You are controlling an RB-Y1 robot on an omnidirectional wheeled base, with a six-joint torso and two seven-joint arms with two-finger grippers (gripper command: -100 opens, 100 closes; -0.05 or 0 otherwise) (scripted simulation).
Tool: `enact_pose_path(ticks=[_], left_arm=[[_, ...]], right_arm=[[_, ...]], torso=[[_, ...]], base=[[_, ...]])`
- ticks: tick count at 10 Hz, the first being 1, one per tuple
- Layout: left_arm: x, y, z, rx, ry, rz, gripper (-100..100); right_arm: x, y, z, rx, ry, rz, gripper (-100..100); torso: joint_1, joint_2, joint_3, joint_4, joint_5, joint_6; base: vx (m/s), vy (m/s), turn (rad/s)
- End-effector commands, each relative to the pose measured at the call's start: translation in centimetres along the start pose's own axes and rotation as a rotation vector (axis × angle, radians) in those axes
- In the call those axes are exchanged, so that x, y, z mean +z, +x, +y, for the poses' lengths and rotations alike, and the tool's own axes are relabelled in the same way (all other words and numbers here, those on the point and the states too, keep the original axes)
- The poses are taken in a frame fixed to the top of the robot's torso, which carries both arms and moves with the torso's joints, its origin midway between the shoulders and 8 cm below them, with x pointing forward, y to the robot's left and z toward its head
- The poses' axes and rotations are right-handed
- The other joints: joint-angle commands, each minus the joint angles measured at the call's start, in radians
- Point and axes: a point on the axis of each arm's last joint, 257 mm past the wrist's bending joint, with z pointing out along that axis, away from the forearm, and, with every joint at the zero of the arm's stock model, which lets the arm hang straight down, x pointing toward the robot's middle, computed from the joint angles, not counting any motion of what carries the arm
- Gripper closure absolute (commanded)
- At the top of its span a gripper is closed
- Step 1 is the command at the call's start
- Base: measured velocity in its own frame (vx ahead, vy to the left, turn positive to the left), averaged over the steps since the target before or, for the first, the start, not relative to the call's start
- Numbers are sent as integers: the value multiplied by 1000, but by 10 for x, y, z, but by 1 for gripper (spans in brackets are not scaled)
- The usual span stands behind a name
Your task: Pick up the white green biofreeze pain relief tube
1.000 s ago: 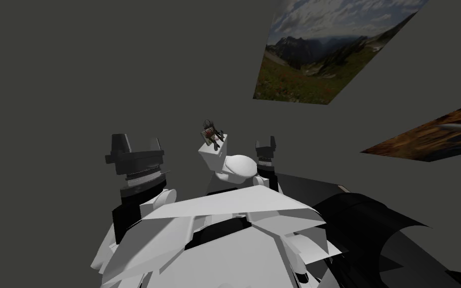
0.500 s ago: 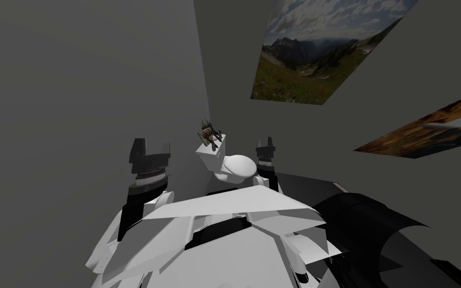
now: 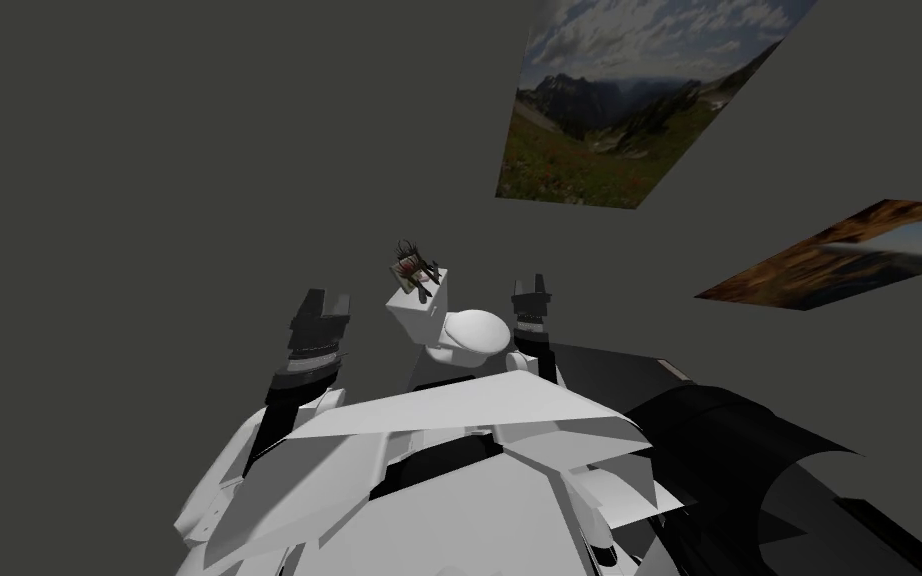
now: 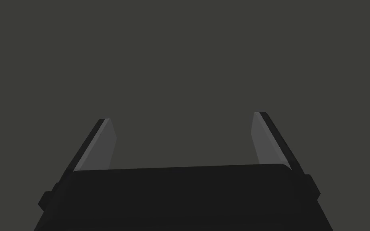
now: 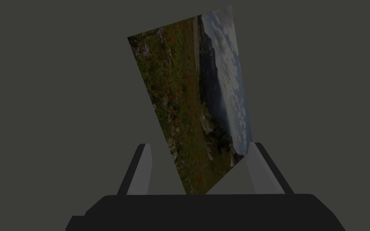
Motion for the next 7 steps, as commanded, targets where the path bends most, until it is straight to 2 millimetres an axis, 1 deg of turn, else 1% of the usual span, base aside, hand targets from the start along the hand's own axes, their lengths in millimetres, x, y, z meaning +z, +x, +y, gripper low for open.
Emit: enact_pose_path(ticks=[1,7], left_arm=[[-9,4,15,38,-28,36,-100],[-40,27,66,181,-117,206,-100]], right_arm=[[0,0,0,0,0,0,0],[0,0,0,0,0,0,0]], torso=[[0,0,0,0,0,0],[0,-1,0,0,0,0]], base=[[7,-28,-60],[18,-28,-64]])
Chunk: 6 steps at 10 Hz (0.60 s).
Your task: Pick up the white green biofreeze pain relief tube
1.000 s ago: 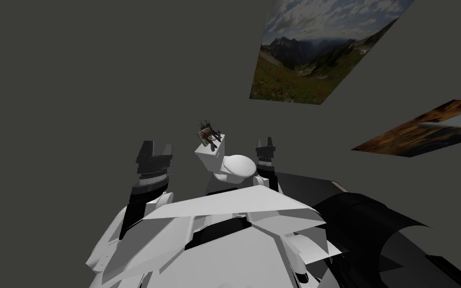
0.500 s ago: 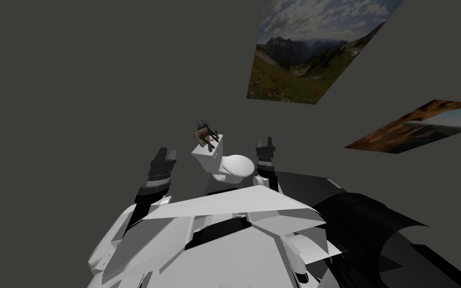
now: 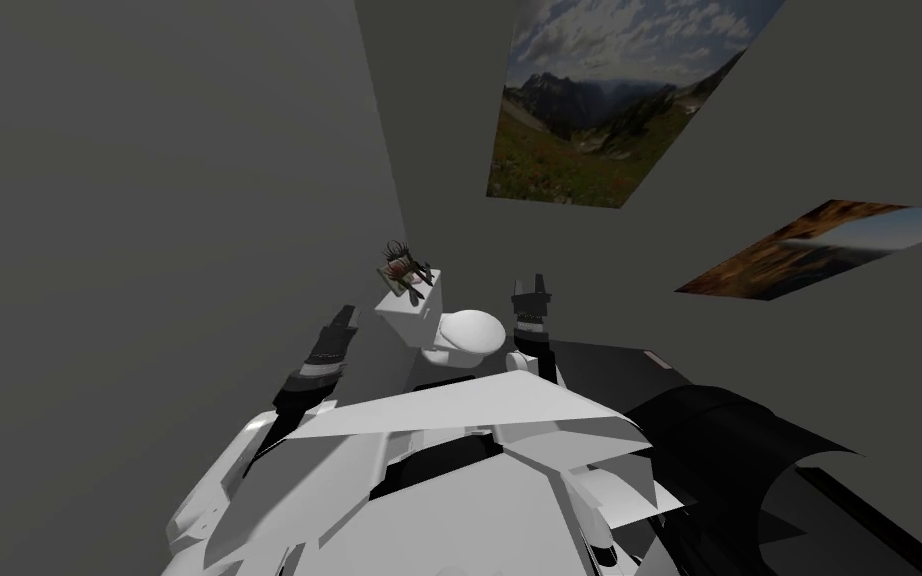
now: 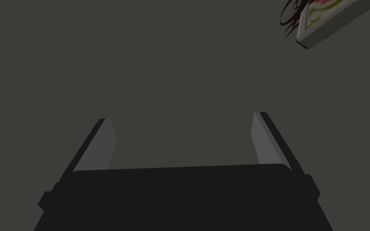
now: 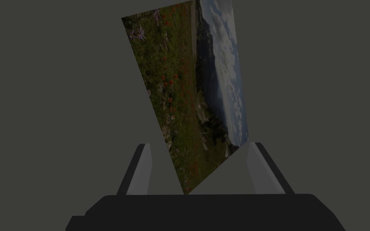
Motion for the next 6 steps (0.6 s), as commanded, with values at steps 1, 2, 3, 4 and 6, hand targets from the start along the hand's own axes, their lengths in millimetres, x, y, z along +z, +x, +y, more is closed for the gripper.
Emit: enact_pose_path(ticks=[1,2,3,4,6], left_arm=[[-5,11,12,43,-16,57,-100],[-7,17,19,71,-24,94,-100],[-9,23,26,100,-29,132,-100],[-10,28,32,130,-33,172,-100],[-12,38,44,195,-35,256,-100]], right_arm=[[0,0,0,0,0,0,0],[0,0,0,0,0,0,0],[0,0,0,0,0,0,0],[0,0,0,0,0,0,0],[0,0,0,0,0,0,0]], torso=[[0,0,0,0,0,0],[0,0,0,0,0,0],[0,0,0,0,0,0],[0,0,0,0,0,0],[1,0,0,0,0,0]], base=[[21,-20,-74],[23,-18,-79],[27,-21,-76],[24,-21,-88],[26,-16,-97]])
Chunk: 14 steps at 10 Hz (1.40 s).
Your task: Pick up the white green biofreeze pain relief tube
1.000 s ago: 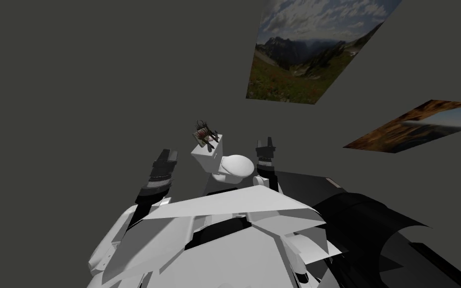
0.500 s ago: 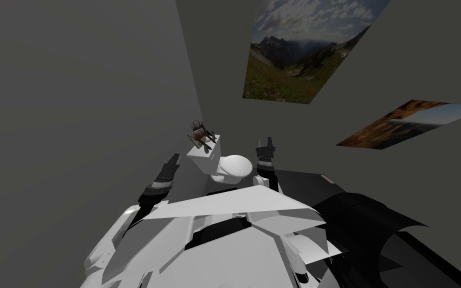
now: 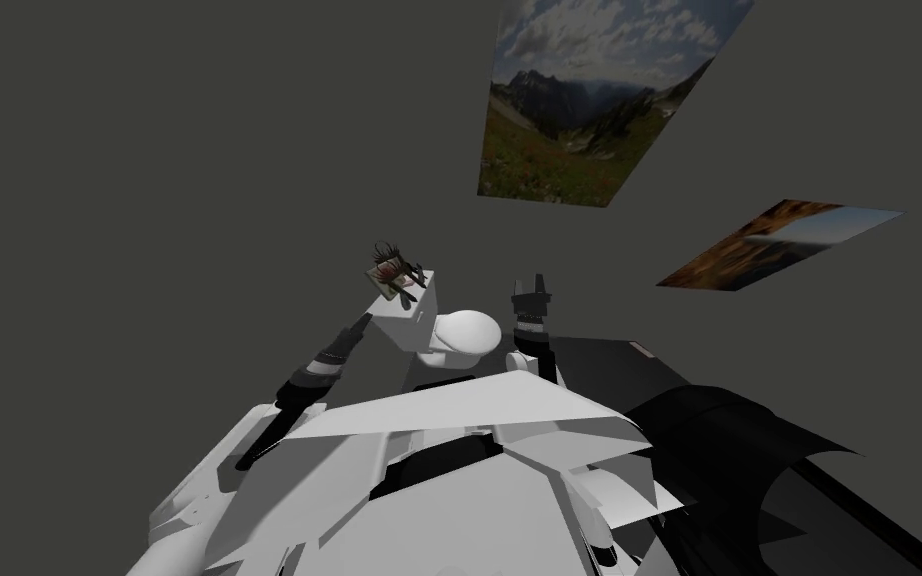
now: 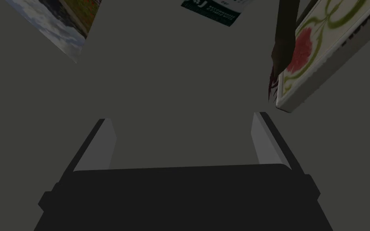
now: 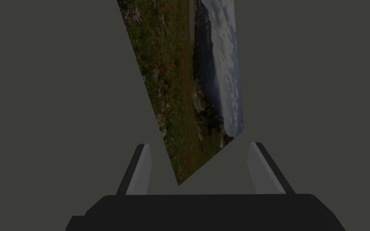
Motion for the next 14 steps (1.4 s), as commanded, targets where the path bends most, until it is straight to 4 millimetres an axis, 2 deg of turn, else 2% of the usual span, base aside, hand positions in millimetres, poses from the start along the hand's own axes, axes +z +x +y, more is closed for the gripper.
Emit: enact_pose_path(ticks=[1,7,14], left_arm=[[2,11,8,58,-1,68,-100],[9,27,30,250,21,260,-100],[14,27,51,462,58,437,-100]], right_arm=[[0,0,0,0,0,0,0],[0,0,0,0,0,0,0],[0,0,0,0,0,0,0]], torso=[[0,0,0,0,0,0],[0,0,0,0,0,0],[0,1,0,0,0,0]], base=[[28,-4,-77],[23,-4,-83],[20,-5,-66]])
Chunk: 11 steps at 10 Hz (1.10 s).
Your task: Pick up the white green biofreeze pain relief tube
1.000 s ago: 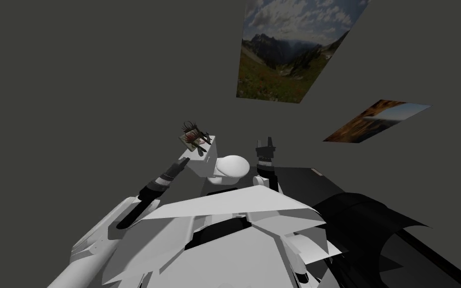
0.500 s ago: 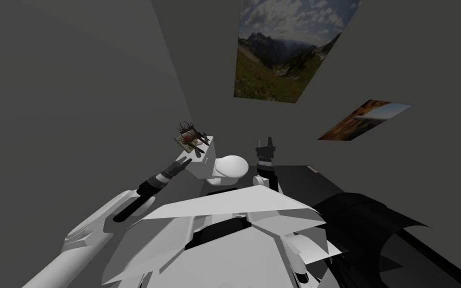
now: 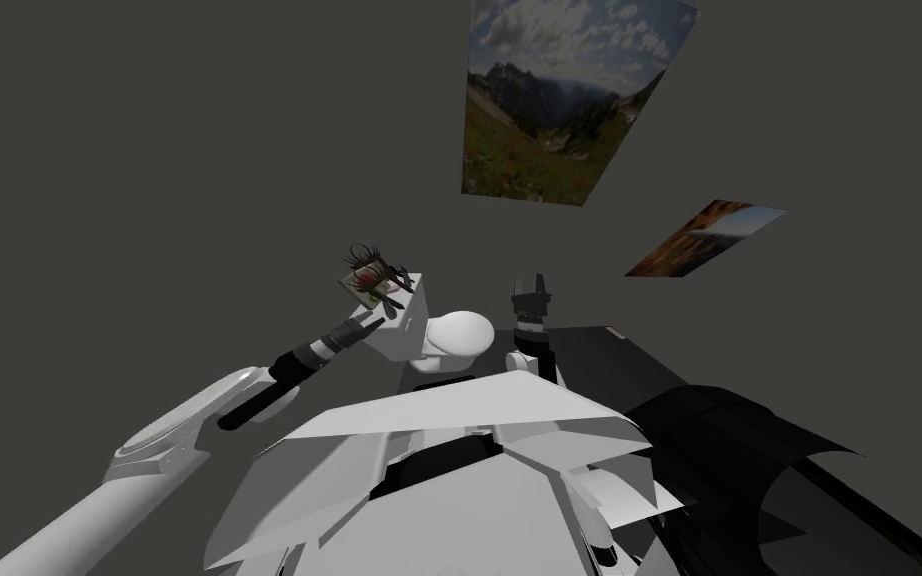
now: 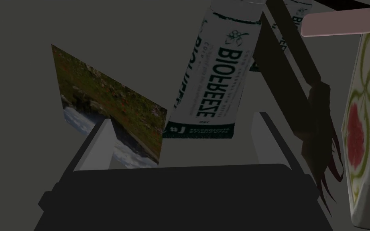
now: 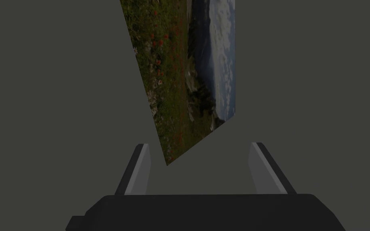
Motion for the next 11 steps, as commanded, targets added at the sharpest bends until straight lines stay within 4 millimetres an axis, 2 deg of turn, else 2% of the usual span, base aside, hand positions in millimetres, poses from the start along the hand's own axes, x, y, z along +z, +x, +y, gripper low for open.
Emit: enact_pose_path(ticks=[1,5,6,7,8,10,11], left_arm=[[1,1,6,60,6,44,-100],[1,-2,23,181,13,126,-100],[2,-2,18,160,13,113,-100],[2,-2,19,164,12,115,0],[13,8,19,143,24,108,-100],[18,0,35,157,3,101,-100],[30,11,28,133,29,98,-100]], right_arm=[[0,0,0,0,0,0,0],[0,0,0,0,0,0,0],[0,0,0,0,0,0,0],[0,0,0,0,0,0,0],[0,0,0,0,0,0,0],[0,0,0,0,0,0,0],[0,0,0,0,0,0,0]], torso=[[0,0,0,0,0,0],[0,0,0,0,0,0],[0,-1,-1,0,0,0],[0,0,0,0,0,-1],[0,1,1,0,0,-1],[1,6,3,1,0,-1],[1,5,3,1,0,0]], base=[[29,-7,-77],[32,-6,-74],[21,-1,-15],[0,0,0],[-60,11,48],[-59,13,9],[-64,17,48]])
